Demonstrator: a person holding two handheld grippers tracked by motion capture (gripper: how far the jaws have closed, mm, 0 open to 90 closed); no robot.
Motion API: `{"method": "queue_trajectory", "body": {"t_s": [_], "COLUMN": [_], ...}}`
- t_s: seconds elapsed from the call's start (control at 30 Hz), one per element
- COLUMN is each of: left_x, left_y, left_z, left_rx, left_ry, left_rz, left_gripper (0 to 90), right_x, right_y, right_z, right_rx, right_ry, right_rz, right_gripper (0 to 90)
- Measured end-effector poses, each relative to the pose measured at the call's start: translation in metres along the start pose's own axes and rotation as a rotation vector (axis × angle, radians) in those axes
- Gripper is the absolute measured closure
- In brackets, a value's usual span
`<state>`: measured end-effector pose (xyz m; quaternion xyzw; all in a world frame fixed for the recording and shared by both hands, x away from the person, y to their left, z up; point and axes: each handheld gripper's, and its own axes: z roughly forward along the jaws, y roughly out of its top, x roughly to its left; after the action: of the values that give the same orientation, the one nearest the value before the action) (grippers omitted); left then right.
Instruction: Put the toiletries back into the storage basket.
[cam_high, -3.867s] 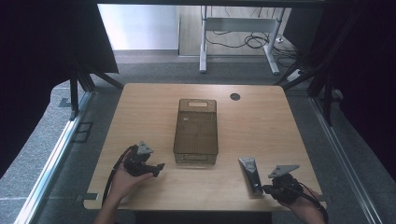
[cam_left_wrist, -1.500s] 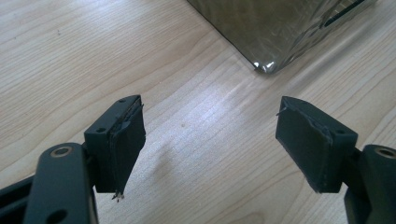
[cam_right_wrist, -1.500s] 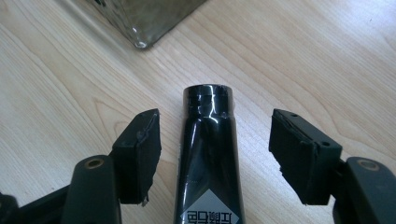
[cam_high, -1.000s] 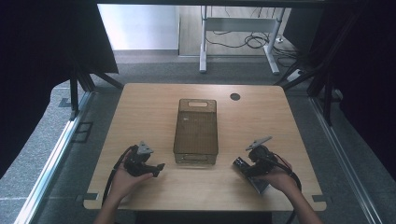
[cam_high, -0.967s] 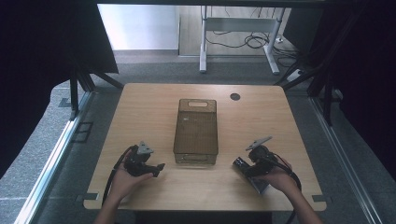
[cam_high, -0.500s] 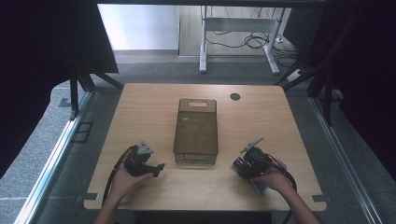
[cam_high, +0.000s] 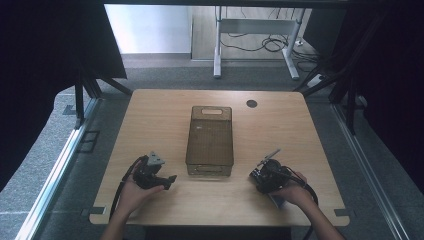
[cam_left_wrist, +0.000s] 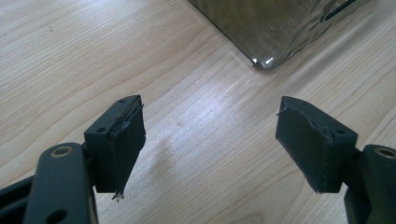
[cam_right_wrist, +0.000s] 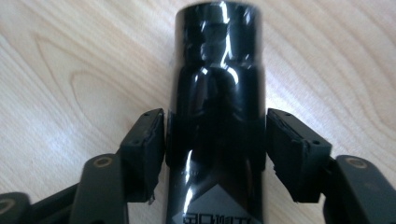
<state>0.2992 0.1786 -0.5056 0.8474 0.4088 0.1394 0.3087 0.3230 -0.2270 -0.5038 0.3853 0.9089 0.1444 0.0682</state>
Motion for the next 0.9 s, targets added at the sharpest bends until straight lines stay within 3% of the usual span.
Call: {"method": "queue_trajectory", "body": {"t_s": [0.7,0.9], "left_x": [-0.0020,-0.0007], "left_y": [0.0002,-0.0001], "left_z": [0.0015,0.0027], "left_rx": [0.004,0.008], "left_ry": [-0.004,-0.002], "left_rz": [0.004,0.001], "left_gripper": [24.4,24.4], "right_x": [-0.0030,-0.0081], "right_y": [0.0083,0.0094], "right_z": [0.0009,-0.0002], "right_rx": [0.090,0.108], "right_ry": [0.021,0.064], "right_rz": [-0.011,-0.002], "right_gripper": [46.4,47.0]}}
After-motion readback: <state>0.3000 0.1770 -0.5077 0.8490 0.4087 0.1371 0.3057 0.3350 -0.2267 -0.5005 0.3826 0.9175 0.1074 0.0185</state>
